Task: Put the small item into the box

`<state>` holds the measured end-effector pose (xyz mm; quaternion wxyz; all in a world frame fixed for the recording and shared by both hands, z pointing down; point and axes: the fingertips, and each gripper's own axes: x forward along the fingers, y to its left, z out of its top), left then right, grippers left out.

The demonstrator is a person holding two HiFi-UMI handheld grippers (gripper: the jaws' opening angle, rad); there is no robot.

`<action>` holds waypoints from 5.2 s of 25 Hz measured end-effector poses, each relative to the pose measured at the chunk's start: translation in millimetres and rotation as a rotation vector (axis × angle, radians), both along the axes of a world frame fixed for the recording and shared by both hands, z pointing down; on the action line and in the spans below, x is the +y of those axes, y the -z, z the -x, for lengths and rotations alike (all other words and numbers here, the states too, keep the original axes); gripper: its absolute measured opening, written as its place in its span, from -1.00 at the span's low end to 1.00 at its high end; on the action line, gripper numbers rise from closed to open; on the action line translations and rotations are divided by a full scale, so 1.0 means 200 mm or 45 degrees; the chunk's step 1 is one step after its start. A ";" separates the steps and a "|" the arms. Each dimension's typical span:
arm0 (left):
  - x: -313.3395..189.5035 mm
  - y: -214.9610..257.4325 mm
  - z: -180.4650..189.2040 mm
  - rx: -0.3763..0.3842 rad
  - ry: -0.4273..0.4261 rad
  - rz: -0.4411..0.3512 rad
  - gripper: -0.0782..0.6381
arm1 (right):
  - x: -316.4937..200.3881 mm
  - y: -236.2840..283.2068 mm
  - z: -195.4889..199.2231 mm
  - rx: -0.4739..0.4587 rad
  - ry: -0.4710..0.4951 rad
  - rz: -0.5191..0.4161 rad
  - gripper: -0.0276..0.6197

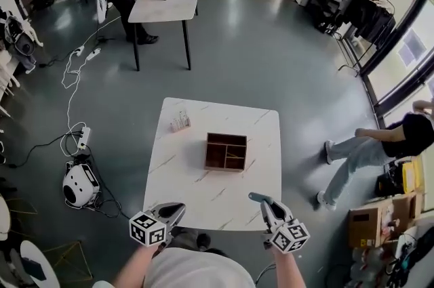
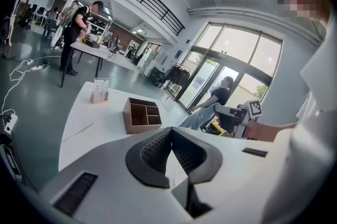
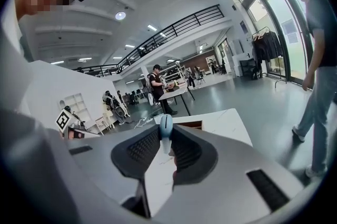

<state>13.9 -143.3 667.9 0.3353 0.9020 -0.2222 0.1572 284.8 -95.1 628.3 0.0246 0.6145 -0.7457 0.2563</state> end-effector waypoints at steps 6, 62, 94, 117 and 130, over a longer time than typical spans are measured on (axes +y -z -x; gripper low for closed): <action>-0.16 -0.07 -0.06 0.012 -0.054 0.034 -0.74 | -0.25 -0.11 -0.02 0.049 -0.004 0.054 -0.66; -0.53 -0.38 -0.13 -0.084 0.031 0.248 -0.74 | -0.98 -1.27 0.25 0.399 0.198 0.530 -0.64; -0.40 -0.34 -0.09 -0.050 -0.091 0.183 -0.74 | -0.74 -0.86 0.24 0.491 0.148 0.433 -0.69; -0.06 -0.22 -0.15 -0.018 -0.232 0.082 -0.74 | -0.08 -0.34 0.26 0.274 -0.018 0.227 -0.82; 0.42 -0.14 -0.06 -0.019 -0.083 0.044 -0.74 | 0.45 -0.22 0.24 0.167 -0.036 0.189 -0.82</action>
